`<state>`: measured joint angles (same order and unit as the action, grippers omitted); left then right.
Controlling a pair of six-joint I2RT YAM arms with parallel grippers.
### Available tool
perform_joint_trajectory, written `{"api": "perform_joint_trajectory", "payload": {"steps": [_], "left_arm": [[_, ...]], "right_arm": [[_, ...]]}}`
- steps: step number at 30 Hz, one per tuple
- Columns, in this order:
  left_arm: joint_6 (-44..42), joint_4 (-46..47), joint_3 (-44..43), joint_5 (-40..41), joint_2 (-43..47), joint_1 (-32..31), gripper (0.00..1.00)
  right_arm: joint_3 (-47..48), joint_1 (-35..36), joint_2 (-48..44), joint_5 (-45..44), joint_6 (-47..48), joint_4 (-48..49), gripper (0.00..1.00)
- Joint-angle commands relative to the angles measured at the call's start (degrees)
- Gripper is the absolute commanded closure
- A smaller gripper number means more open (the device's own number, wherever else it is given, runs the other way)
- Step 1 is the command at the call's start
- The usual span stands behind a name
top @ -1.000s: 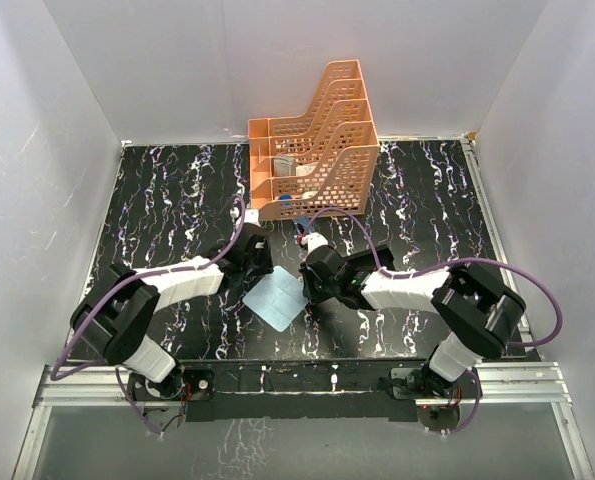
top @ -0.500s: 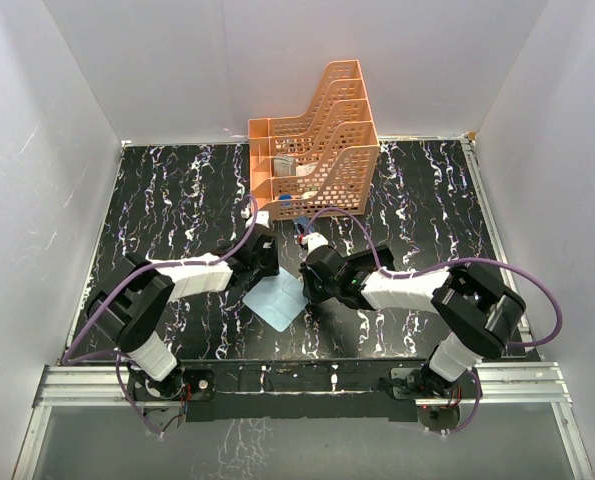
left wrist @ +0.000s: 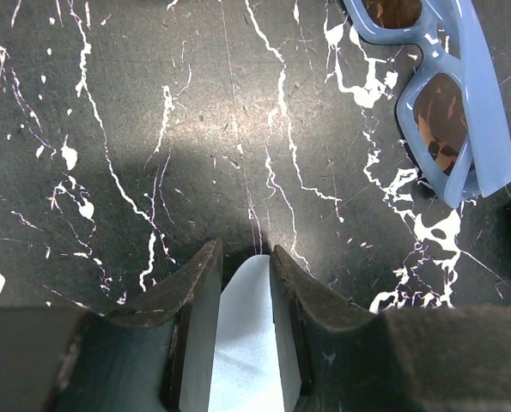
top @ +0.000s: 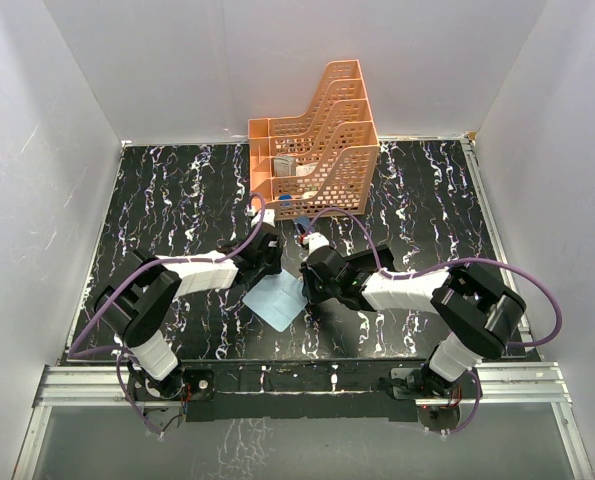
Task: Organize the sunglasses
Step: Fold the glasses cleaning cloth at the center of the board.
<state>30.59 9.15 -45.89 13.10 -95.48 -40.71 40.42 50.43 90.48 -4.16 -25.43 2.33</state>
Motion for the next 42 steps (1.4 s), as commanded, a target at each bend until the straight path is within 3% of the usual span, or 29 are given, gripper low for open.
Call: {"api": "perform_joint_trajectory", "payload": {"steps": [1,18,21,28,31,42], "left_arm": [[0.16,-0.98,-1.24,-0.61,-0.9,-1.24,0.73],[1.41,-2.66,-1.54,0.5,-1.4,-2.62,0.75],[1.4,-3.3,-2.08,1.08,-1.77,-2.62,0.86],[1.26,-4.37,-2.53,2.96,-1.55,-2.62,0.88],[0.93,-4.66,-2.69,3.95,-1.02,-2.65,1.0],[-0.19,-4.49,-1.63,7.08,2.99,-2.62,1.0]], "right_arm": [[-0.87,-0.43,0.03,-0.38,0.03,1.76,1.0],[-0.96,-0.51,-0.13,-0.37,-0.15,1.62,1.0],[-0.88,-0.52,-0.24,-0.47,-0.15,1.54,1.0],[-0.87,-0.52,-0.09,-0.4,0.02,1.53,1.0],[-0.64,-0.51,-0.2,-0.44,0.35,1.22,1.0],[0.27,-0.51,-3.0,-0.89,0.9,-0.88,1.0]]}}
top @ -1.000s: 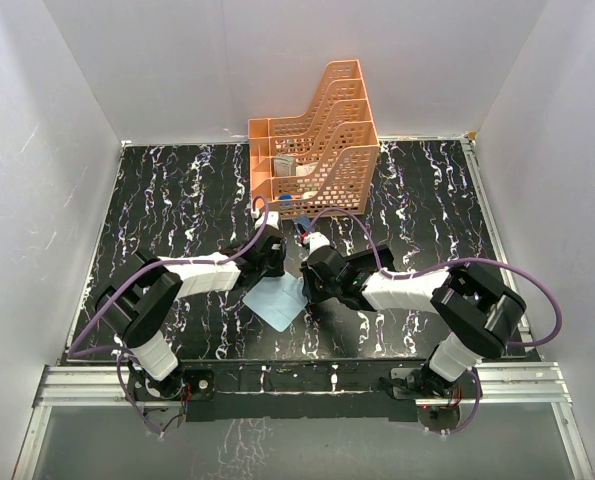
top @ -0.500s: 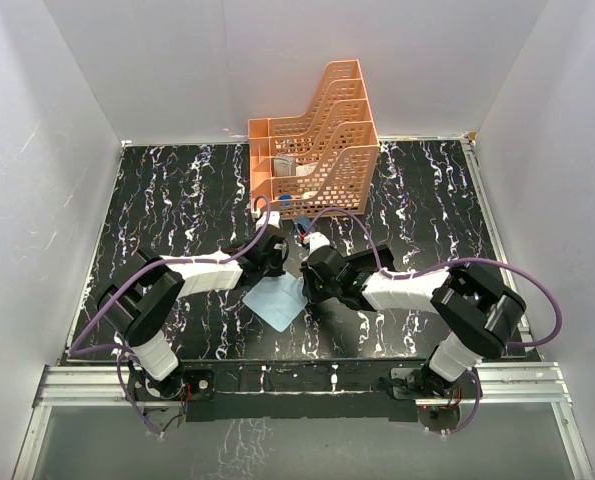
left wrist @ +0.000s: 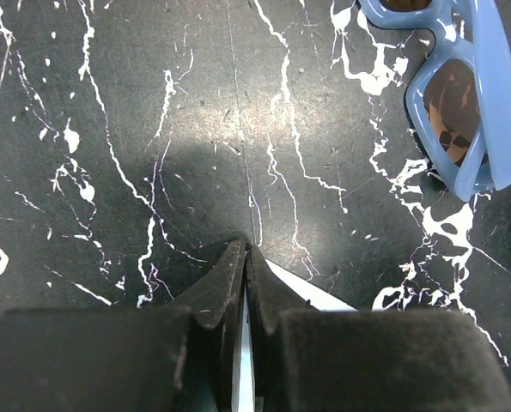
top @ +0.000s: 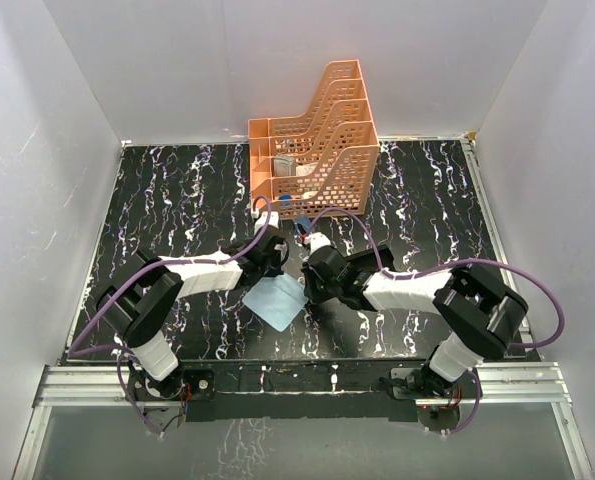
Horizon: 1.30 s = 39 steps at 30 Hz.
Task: Organize the sunglasses
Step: Fold the glasses cleaning cloth at the center of the board.
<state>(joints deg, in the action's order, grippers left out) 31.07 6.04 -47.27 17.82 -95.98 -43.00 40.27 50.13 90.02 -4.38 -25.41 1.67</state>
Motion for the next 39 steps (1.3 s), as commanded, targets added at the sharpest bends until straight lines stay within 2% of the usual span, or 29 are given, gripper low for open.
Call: {"api": "perform_joint_trajectory", "payload": {"steps": [1,18,39], "left_arm": [[-0.72,-1.43,-0.2,2.57,3.93,-0.36,1.0],[0.84,-1.34,2.76,3.11,7.07,-0.37,1.0],[2.13,-1.86,6.69,4.05,11.56,-0.38,1.0]], "right_arm": [[0.47,-0.21,-2.77,-0.64,0.95,-0.26,1.0],[2.59,0.68,-3.99,1.62,1.86,-1.14,1.0],[4.97,7.13,-1.48,-0.18,0.18,-1.12,1.0]]}}
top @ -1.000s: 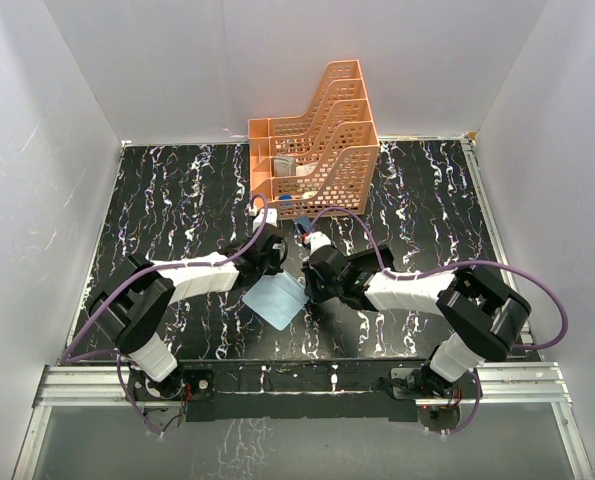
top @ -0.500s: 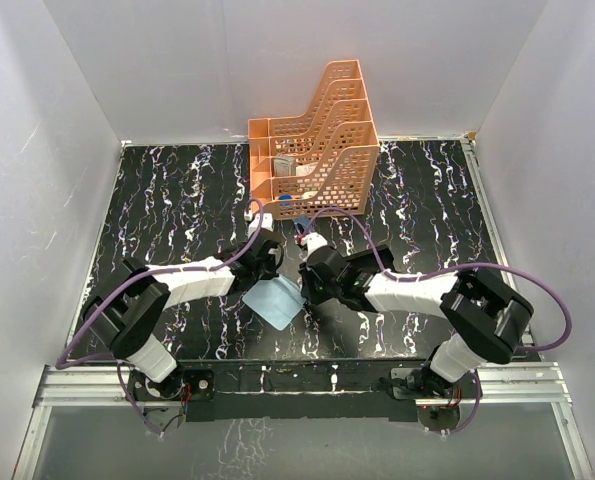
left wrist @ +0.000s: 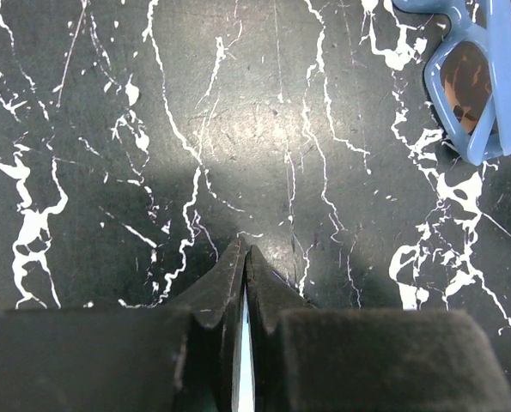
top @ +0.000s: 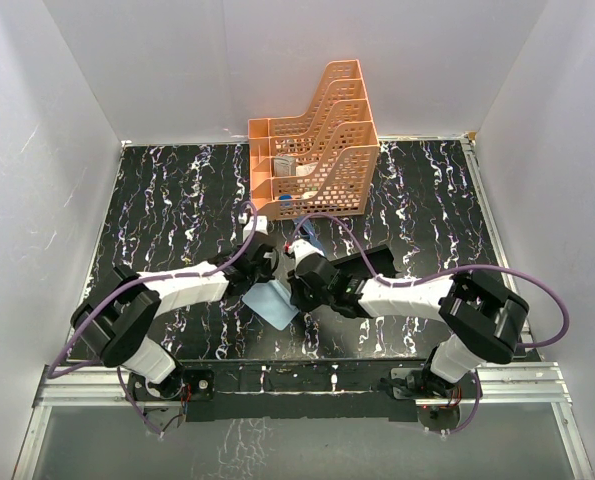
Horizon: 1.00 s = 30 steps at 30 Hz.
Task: Organize the sunglasses
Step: Fold the glasses cleaning cloth at the center of the board.
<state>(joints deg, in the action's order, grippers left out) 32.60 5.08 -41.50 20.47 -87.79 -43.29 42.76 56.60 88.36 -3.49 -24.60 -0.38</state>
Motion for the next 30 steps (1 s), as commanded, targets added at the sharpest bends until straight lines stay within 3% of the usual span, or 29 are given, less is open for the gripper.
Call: {"api": "perform_joint_trajectory", "payload": {"steps": [1,30], "left_arm": [[0.72,-1.01,1.22,1.5,3.7,-0.02,1.0],[3.5,-2.68,7.08,0.44,9.13,-0.26,1.0]], "right_arm": [[2.56,0.84,0.3,-1.16,-0.62,0.84,1.0],[3.47,5.61,1.52,-2.46,-1.63,0.21,1.0]]}}
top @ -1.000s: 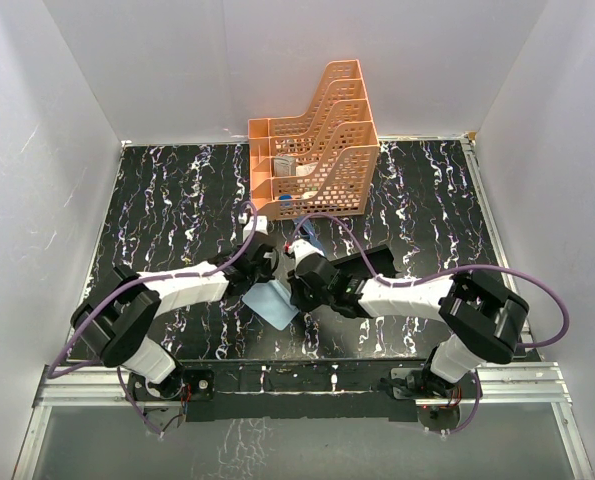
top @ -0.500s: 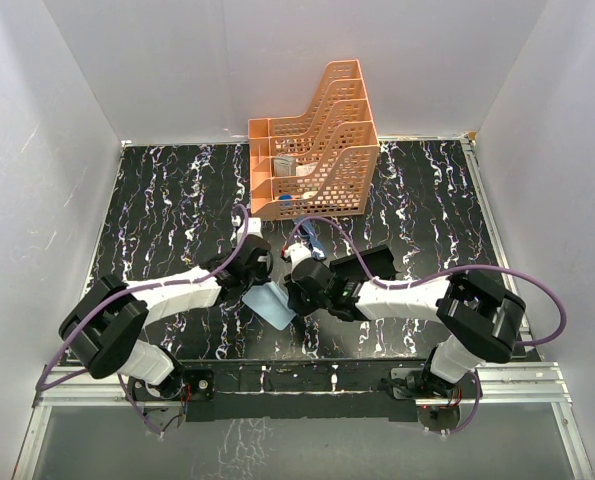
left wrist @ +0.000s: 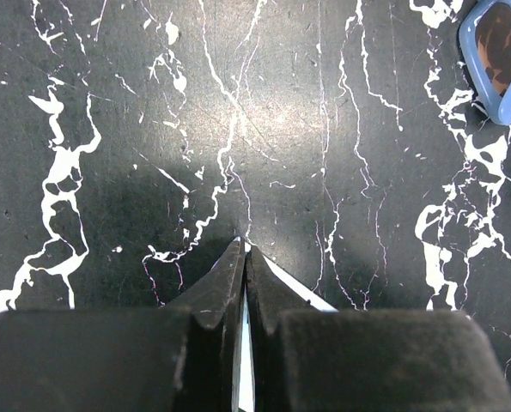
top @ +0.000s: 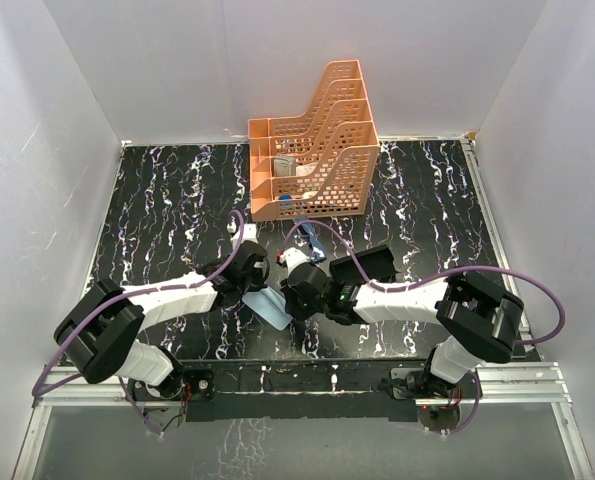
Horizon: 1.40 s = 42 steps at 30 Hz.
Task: Organize the sunglasses
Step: Fold the glasses cleaning cloth at the center of the board.
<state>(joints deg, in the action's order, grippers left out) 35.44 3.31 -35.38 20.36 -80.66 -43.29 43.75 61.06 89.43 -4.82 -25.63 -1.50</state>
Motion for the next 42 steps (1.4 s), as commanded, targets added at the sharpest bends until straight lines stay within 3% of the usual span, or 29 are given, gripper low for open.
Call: {"api": "perform_joint_trajectory", "payload": {"steps": [1,25,33,42], "left_arm": [[0.87,-0.87,1.13,0.56,2.06,-0.3,1.0],[1.74,-1.71,3.75,0.55,5.6,-0.74,1.0],[2.42,-2.11,3.55,1.6,6.02,-0.83,0.69],[2.54,-3.41,2.89,3.86,7.3,-0.83,0.67]], "right_arm": [[2.42,1.29,0.52,-1.22,-0.71,1.37,1.0],[2.66,3.08,1.48,-2.03,-1.44,1.32,1.0],[2.57,3.54,1.73,-2.29,-1.53,1.33,1.0],[2.82,3.94,1.71,-2.41,-1.53,1.19,1.0]]}}
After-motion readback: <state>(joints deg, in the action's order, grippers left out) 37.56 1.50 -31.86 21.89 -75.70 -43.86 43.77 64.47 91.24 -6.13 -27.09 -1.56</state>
